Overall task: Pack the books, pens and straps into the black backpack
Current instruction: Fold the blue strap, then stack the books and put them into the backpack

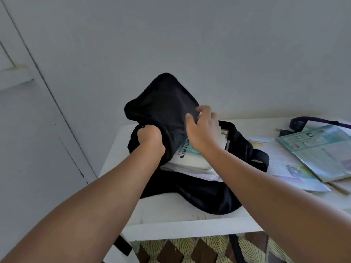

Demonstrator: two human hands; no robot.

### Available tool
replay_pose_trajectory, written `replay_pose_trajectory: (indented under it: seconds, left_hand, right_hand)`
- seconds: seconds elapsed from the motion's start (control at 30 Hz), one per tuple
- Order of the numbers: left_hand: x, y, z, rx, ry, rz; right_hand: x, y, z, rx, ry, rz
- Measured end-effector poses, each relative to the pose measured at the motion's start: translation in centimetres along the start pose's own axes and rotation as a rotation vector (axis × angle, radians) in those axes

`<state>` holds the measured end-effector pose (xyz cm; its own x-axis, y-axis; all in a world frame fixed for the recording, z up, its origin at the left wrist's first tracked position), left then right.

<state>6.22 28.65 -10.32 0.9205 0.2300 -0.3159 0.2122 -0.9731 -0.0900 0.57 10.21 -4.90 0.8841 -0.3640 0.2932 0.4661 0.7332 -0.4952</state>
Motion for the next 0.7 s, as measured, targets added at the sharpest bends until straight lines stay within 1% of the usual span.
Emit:
replay_pose_trajectory:
  seconds: [0.03, 0.07, 0.1, 0.13, 0.17, 0.2, 0.23, 0.3, 0.37, 0.43, 0.47, 0.53, 0.6, 0.7]
  left_hand:
    - [0.8, -1.5, 1.0, -0.336, -0.075, -0.085]
    - [0.7, -2.2, 1.9, -0.472, -0.165, -0.126]
    - [0.7, -2.9, 2.2, -0.391, -0.201, -0.149]
    - [0.8, -4.5, 1.8, -0.297, -0.158, -0.201]
    - [0.3, -5.1, 0.8, -0.145, -0.089, -0.226]
    - [0.3, -5.8, -0.1, 0.005, -0.012, -0.274]
    - [-0.1, -6.9, -0.8, 0.105, 0.032, -0.334]
    - [-1.1, -8.3, -2.8, 0.164, 0.161, -0.425]
    - [-1.5, -7.7, -4.5, 0.329, 0.388, -0.435]
    - [-2.0, -5.7, -5.7, 0.48, 0.622, -0.351]
    - [-2.4, -4.4, -6.0, 0.52, 0.727, -0.309]
    - [-3.5, -1.1, -6.4, 0.594, 0.892, -0.216]
    - [-4.4, 2.7, -6.2, 0.597, 0.944, -0.091]
    - [-6.0, 9.1, -5.3, 0.59, 0.933, 0.082]
  right_hand:
    - [0.2, 2.2, -1.1, -0.044, 0.069, 0.152]
    - [0.2, 4.3, -1.8, -0.078, 0.093, 0.293]
    - [0.1, 5.9, -2.2, -0.094, 0.084, 0.403]
    - [-0.2, 7.9, -1.9, -0.102, 0.052, 0.478]
    - [-0.1, 8.7, -2.1, -0.125, 0.022, 0.49]
    - [0.0, 9.2, -2.2, -0.157, -0.001, 0.48]
    - [0.0, 10.1, -2.1, -0.176, -0.018, 0.475]
    - [-0.2, 10.8, -1.8, -0.178, -0.038, 0.466]
    - [-0.1, 10.3, -1.9, -0.111, -0.048, 0.431]
    - [0.4, 8.7, -2.3, -0.032, -0.054, 0.352]
    - [0.7, 7.6, -3.0, -0.001, -0.043, 0.306]
    - [1.3, 5.0, -4.6, 0.075, 0.001, 0.199]
    - [1.6, 1.6, -6.6, 0.14, 0.042, 0.081]
    - [2.5, -4.4, -10.0, 0.127, 0.061, -0.057]
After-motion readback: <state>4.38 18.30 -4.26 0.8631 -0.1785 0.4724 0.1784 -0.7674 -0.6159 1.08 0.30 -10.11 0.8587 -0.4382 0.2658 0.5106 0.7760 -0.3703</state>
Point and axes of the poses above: each hand's wrist, its own x-axis towards the middle knuckle, its own y-axis out of the palm, z = x × y, the point moved 8 cm from there along x, towards the middle knuckle, and after that the axes turned 4 degrees about z, right-handed, at the moved point
